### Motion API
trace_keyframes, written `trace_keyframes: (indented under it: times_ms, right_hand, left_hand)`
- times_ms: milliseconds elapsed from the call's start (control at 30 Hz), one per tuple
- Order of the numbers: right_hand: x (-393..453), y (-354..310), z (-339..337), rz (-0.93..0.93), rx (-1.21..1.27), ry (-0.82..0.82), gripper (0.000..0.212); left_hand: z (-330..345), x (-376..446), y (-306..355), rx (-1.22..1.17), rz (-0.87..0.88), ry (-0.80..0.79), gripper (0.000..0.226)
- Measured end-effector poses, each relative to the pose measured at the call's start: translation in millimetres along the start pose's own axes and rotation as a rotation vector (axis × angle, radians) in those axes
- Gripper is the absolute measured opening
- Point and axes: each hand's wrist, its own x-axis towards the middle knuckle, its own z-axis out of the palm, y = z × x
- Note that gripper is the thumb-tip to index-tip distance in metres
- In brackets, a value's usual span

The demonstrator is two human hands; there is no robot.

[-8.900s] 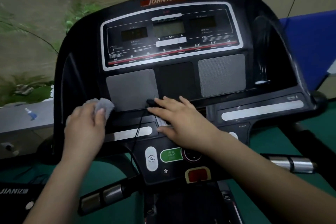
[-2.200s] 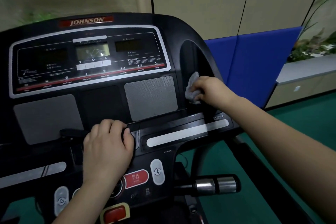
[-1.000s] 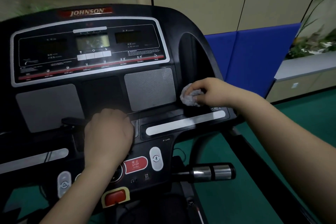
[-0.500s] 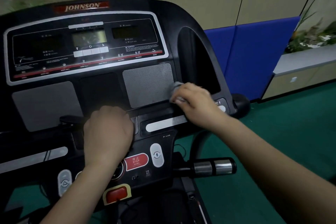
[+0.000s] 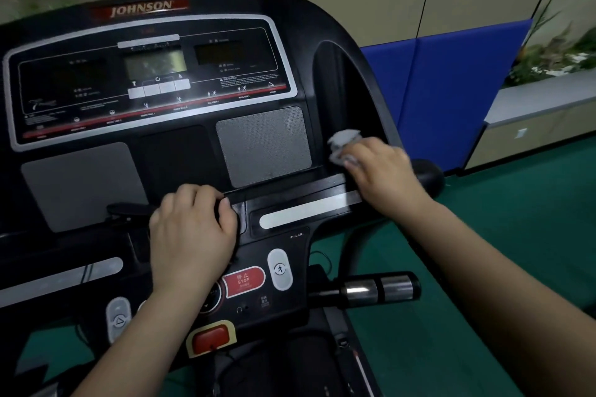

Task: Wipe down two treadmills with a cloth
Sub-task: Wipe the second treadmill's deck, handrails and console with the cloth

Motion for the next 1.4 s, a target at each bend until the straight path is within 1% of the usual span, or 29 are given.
trace_keyframes:
  times_ms: [33,100,133,167,233,333,400,467,533,600,667,733,833,900,967,1000,1067,1133,1167,1200,1267,1300,1400]
  right_hand:
    - [-3,7,0,0.05,-0.004,0.03,0.045]
    - [-11,3,4,0.124,0.043,0.089,0.033]
    - [-17,-8,7,0.136,0.085,0.103,0.027]
    - [-23,-23,13,0.119,0.13,0.11,0.027]
    - [-37,-59,23,0.008,0.191,0.097,0.034]
    - [-57,-94,38,-0.181,0.188,0.021,0.049]
    - [-60,-88,38,-0.259,0.183,0.002,0.06]
    - [-57,-68,32,-0.277,0.175,0.001,0.068]
    - [-54,-43,26,-0.218,0.175,0.049,0.071]
    - [-54,-17,20,-0.094,0.195,0.103,0.07]
    - [-56,5,12,0.041,0.202,0.145,0.064]
    - [-57,17,3,0.121,0.207,0.164,0.052]
    - [-61,15,-19,0.257,0.339,0.159,0.04]
    - [-73,10,-34,0.302,0.384,0.2,0.034]
    - [-95,1,-44,0.257,0.381,0.241,0.027]
    - [-108,-2,-44,0.228,0.366,0.231,0.026]
    - [-134,-1,-32,0.2,0.27,0.126,0.029]
    - [-160,6,-8,0.15,0.096,-0.023,0.035]
    - [-171,7,4,0.125,0.077,-0.066,0.037]
    - [-180,8,13,0.132,0.125,-0.082,0.038]
    - [-186,4,23,0.149,0.204,-0.032,0.039]
    - [-186,0,26,0.135,0.196,-0.006,0.04]
    - [-184,-29,36,-0.017,0.133,0.013,0.044]
  left_hand:
    - [0,0,0,0.002,-0.002,-0.001,0.033]
    - [0,0,0,0.004,-0.005,-0.002,0.031]
    - [0,0,0,0.007,-0.006,-0.003,0.031]
    - [0,0,-1,0.01,-0.007,-0.002,0.03]
    - [0,0,-1,0.014,-0.011,0.0,0.028]
    - [0,-1,0,0.008,-0.025,-0.005,0.018]
    - [-1,-1,1,0.018,-0.028,-0.01,0.019]
    - [-1,-1,1,0.014,-0.028,-0.01,0.019]
    - [-1,-1,2,0.007,-0.028,-0.007,0.019]
    - [-1,-1,2,0.01,-0.025,-0.002,0.019]
    - [-1,-1,2,0.015,-0.025,0.0,0.02]
    - [-1,-1,1,0.014,-0.023,0.002,0.021]
    - [-2,-1,1,0.013,-0.015,0.009,0.022]
    - [-2,-1,1,0.014,-0.017,0.01,0.023]
    - [0,-1,1,0.019,-0.016,0.011,0.023]
    - [0,-1,0,0.024,-0.011,0.014,0.023]
    - [0,-1,1,0.031,-0.001,0.023,0.023]
    - [0,-1,2,0.034,-0.001,0.028,0.024]
    - [0,-1,2,0.035,-0.001,0.03,0.024]
    - [0,-1,2,0.034,0.0,0.033,0.024]
    - [0,-2,2,0.035,0.003,0.043,0.024]
    - [1,-2,2,0.036,0.005,0.047,0.024]
    - [1,-2,2,0.041,0.011,0.046,0.025]
